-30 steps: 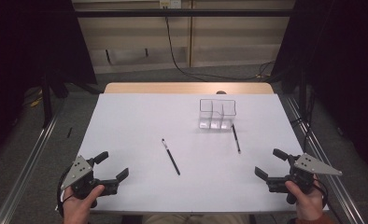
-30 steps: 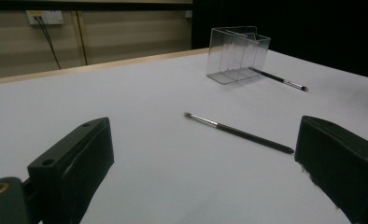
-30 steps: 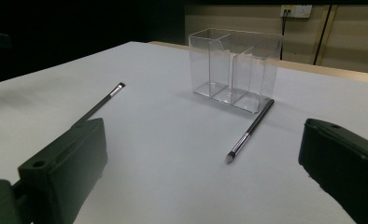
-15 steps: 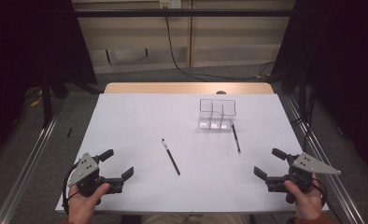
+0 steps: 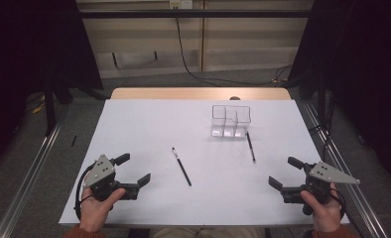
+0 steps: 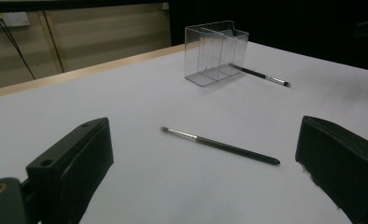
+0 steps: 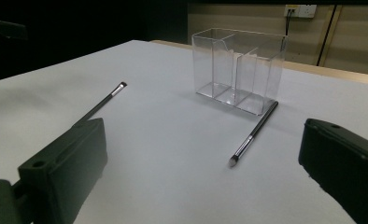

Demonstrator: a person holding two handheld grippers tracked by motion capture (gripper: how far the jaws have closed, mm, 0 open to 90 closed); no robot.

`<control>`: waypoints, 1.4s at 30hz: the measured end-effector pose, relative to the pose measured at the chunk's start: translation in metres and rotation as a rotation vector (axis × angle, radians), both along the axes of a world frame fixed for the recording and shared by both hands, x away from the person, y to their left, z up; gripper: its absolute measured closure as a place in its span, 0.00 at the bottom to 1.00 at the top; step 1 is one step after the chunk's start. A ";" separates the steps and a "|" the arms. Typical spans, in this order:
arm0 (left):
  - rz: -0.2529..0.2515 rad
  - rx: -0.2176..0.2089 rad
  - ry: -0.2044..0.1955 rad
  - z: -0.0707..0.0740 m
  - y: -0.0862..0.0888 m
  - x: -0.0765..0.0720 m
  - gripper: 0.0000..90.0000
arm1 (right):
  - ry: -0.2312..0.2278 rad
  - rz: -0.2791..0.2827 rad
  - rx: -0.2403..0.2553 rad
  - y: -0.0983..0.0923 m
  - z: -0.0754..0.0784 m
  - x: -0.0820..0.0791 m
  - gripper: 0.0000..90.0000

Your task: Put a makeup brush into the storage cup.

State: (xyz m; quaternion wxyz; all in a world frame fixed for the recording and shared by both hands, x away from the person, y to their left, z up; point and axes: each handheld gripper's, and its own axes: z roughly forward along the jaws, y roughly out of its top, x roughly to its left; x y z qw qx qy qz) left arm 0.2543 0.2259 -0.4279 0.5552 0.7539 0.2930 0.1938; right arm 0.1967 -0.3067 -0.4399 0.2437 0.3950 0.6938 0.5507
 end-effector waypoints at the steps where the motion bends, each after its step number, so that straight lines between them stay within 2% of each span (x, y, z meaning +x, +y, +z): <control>1: -0.006 0.002 0.002 0.000 -0.001 0.001 0.04 | 0.000 0.001 0.000 0.000 0.000 0.000 0.01; 9: -0.037 0.001 0.007 0.003 -0.013 0.011 0.04 | 0.000 0.002 -0.003 0.000 0.000 0.000 0.01; 16: -0.042 -0.011 0.031 0.000 -0.018 0.024 0.04 | 0.002 0.001 -0.002 0.000 0.000 0.000 0.01; 21: -0.054 0.000 0.033 0.001 -0.022 0.030 0.04 | 0.001 0.002 -0.003 0.000 0.000 0.000 0.01; 26: -0.058 -0.014 0.037 0.004 -0.027 0.040 0.04 | 0.001 0.004 -0.005 0.000 0.000 0.001 0.01; 29: -0.081 -0.015 0.045 0.005 -0.031 0.047 0.03 | 0.001 0.005 -0.005 0.001 0.000 0.001 0.01; 35: -0.089 -0.018 0.034 0.005 -0.041 0.057 0.03 | 0.001 0.006 -0.004 0.000 -0.001 0.001 0.01; 38: -0.101 -0.002 0.039 0.005 -0.044 0.062 0.03 | 0.001 0.007 -0.004 0.000 -0.001 0.001 0.01; 42: -0.113 -0.013 0.036 0.007 -0.049 0.068 0.03 | 0.002 0.008 -0.005 0.000 -0.001 0.001 0.01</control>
